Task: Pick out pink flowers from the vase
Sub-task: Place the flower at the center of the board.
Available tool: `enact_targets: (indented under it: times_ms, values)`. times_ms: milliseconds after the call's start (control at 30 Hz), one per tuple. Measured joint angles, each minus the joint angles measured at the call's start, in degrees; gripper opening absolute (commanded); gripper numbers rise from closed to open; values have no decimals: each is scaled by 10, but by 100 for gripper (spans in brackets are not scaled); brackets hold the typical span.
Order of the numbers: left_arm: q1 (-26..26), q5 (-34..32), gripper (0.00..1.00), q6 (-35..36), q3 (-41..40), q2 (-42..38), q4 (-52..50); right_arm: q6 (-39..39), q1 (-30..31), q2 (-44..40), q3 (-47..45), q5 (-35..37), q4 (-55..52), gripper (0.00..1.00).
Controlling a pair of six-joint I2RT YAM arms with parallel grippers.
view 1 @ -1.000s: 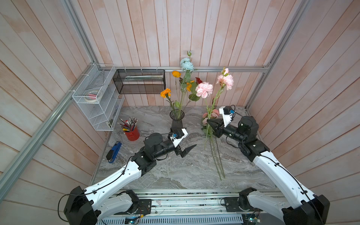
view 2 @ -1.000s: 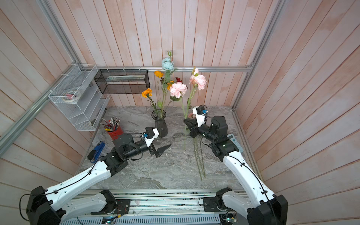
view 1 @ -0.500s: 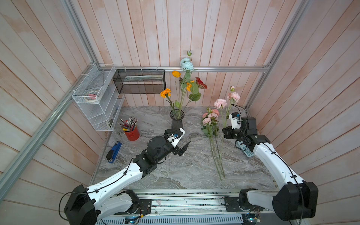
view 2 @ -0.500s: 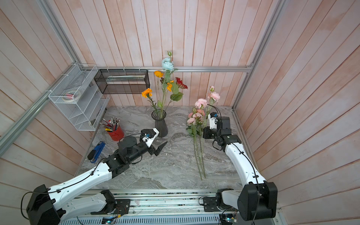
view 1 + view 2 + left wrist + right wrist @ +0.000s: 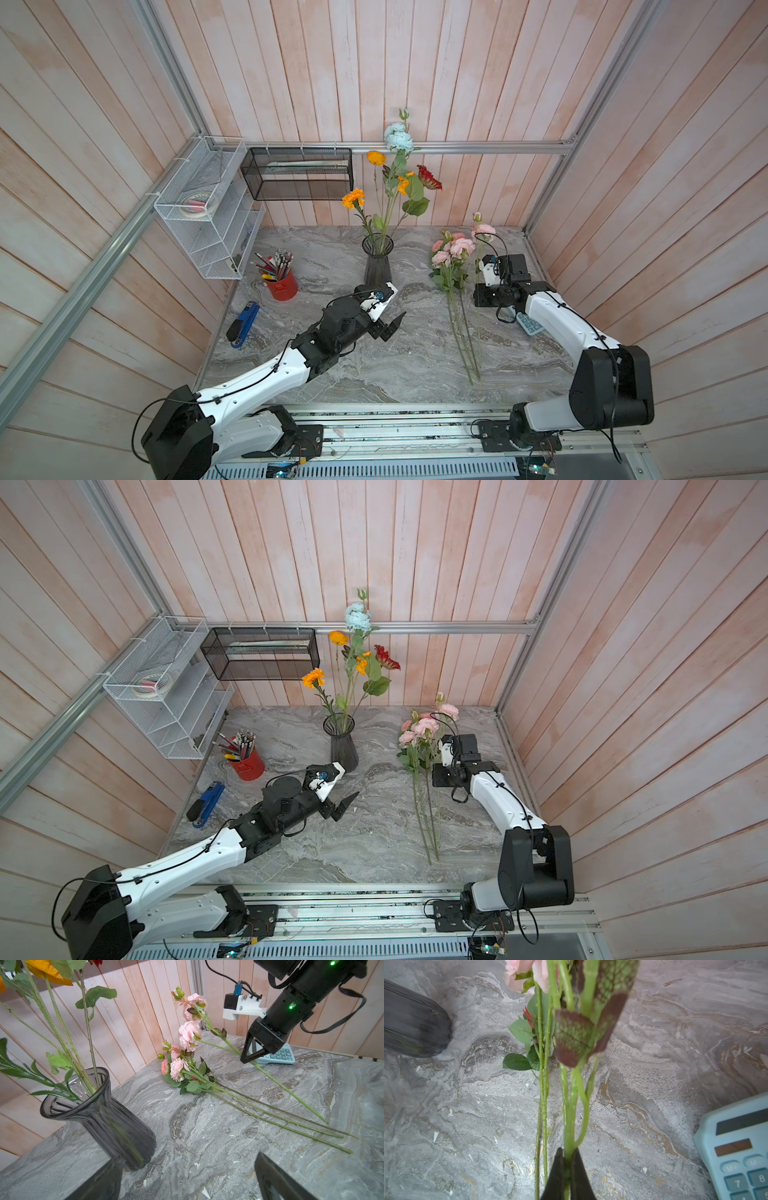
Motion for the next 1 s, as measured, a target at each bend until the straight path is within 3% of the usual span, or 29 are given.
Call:
enact_targets:
  times_ms: [433, 1000]
  values:
    - [0, 3, 100, -5, -3, 44, 26, -9, 0, 53, -6, -24, 27, 0]
    - [0, 17, 100, -5, -7, 62, 38, -17, 18, 155, 1, 36, 26, 1]
